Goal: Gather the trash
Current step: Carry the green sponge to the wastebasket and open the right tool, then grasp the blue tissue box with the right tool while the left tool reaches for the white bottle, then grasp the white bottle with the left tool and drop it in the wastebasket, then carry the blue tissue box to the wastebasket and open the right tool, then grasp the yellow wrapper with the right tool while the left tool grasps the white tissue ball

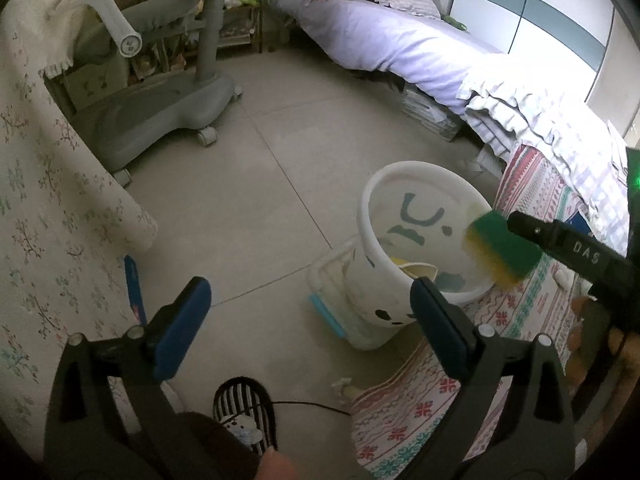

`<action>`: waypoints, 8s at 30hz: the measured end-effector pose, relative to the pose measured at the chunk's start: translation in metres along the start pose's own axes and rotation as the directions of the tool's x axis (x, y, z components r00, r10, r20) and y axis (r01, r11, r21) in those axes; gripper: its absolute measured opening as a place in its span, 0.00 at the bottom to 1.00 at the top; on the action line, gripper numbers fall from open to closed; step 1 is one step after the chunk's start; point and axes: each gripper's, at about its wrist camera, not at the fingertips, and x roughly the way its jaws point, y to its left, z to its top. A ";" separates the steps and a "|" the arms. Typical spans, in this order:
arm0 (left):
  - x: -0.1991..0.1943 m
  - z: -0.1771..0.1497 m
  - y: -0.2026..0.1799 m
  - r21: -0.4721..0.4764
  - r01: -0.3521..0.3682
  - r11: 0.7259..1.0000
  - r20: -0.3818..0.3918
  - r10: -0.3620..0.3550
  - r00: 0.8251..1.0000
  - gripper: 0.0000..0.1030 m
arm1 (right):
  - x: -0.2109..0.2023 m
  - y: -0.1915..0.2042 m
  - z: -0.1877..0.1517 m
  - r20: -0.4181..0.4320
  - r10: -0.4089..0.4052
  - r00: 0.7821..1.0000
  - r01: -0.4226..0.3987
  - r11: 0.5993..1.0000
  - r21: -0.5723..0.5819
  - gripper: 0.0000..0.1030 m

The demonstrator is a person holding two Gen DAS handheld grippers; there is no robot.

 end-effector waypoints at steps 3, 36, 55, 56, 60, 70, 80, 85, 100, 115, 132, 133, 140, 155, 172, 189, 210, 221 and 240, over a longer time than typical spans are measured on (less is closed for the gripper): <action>-0.002 0.000 -0.002 0.011 -0.001 1.000 0.005 0.001 1.000 0.97 | -0.006 0.001 0.003 0.011 -0.002 1.000 0.003 1.000 -0.018 0.80; -0.046 -0.014 -0.121 0.310 0.138 0.941 -0.035 -0.134 0.990 0.97 | -0.145 -0.175 -0.050 -0.129 -0.308 0.943 0.316 0.948 0.047 0.80; -0.033 -0.030 -0.251 0.539 0.252 0.804 -0.150 -0.202 0.968 0.97 | -0.122 -0.258 -0.075 -0.278 -0.299 0.913 0.344 0.930 0.131 0.79; -0.031 -0.031 -0.256 0.537 0.260 0.803 -0.159 -0.206 0.966 0.97 | -0.122 -0.260 -0.075 -0.278 -0.298 0.913 0.344 0.930 0.133 0.78; -0.017 -0.034 -0.272 0.505 0.306 0.807 -0.209 -0.229 0.951 0.97 | -0.121 -0.267 -0.078 -0.283 -0.305 0.909 0.350 0.929 0.123 0.55; 0.006 -0.049 -0.307 0.453 0.392 0.801 -0.280 -0.290 0.915 0.95 | -0.155 -0.272 -0.083 -0.212 -0.271 0.939 0.305 0.940 0.151 0.52; 0.013 -0.058 -0.331 0.468 0.455 0.758 -0.278 -0.363 0.890 0.76 | -0.189 -0.287 -0.096 -0.165 -0.283 0.945 0.315 0.921 0.229 0.52; 0.023 -0.061 -0.334 0.459 0.474 0.751 -0.290 -0.377 0.879 0.65 | -0.194 -0.295 -0.101 -0.168 -0.285 0.944 0.320 0.912 0.256 0.52; 0.021 -0.056 -0.326 0.419 0.530 0.737 -0.359 -0.402 0.842 0.39 | -0.200 -0.286 -0.099 -0.156 -0.290 0.944 0.322 0.911 0.257 0.52; -0.004 -0.022 -0.262 0.415 0.486 0.769 -0.276 -0.403 0.873 0.39 | -0.190 -0.236 -0.076 -0.110 -0.263 0.958 0.280 0.940 0.196 0.52; 0.008 0.021 -0.142 0.296 0.378 0.877 -0.185 -0.335 0.924 0.39 | -0.136 -0.148 -0.046 -0.105 -0.193 0.976 0.202 0.976 0.079 0.52; 0.010 0.023 -0.135 0.287 0.368 0.885 -0.179 -0.328 0.928 0.39 | -0.130 -0.141 -0.044 -0.106 -0.185 0.977 0.193 0.978 0.072 0.52; 0.024 0.034 -0.098 0.215 0.324 0.921 -0.161 -0.294 0.942 0.39 | -0.104 -0.108 -0.038 -0.121 -0.164 0.979 0.170 0.985 0.036 0.52; 0.021 0.036 -0.056 0.139 0.091 0.986 -0.144 -0.071 0.987 0.85 | -0.064 -0.064 -0.022 -0.113 -0.119 0.986 0.119 0.993 -0.010 0.52; 0.011 0.038 -0.022 0.128 0.019 0.992 -0.123 -0.003 0.992 0.87 | -0.017 -0.003 0.009 -0.093 -0.071 0.993 0.062 0.993 -0.097 0.64; -0.004 0.034 -0.049 0.182 0.074 0.980 -0.121 -0.053 0.991 0.87 | -0.063 -0.056 -0.016 -0.085 -0.158 0.984 0.157 0.987 -0.028 0.81; -0.016 -0.011 -0.117 0.290 0.179 0.940 -0.178 -0.130 0.975 0.96 | -0.137 -0.184 -0.078 -0.171 -0.314 0.934 0.333 0.938 0.092 0.81; -0.014 -0.022 -0.149 0.319 0.195 0.928 -0.196 -0.137 0.971 0.97 | -0.161 -0.250 -0.106 -0.217 -0.368 0.904 0.403 0.904 0.146 0.81; 0.032 -0.021 -0.231 0.395 0.281 0.875 -0.166 -0.233 0.958 0.96 | -0.120 -0.290 -0.096 -0.225 -0.249 0.942 0.305 0.917 0.259 0.81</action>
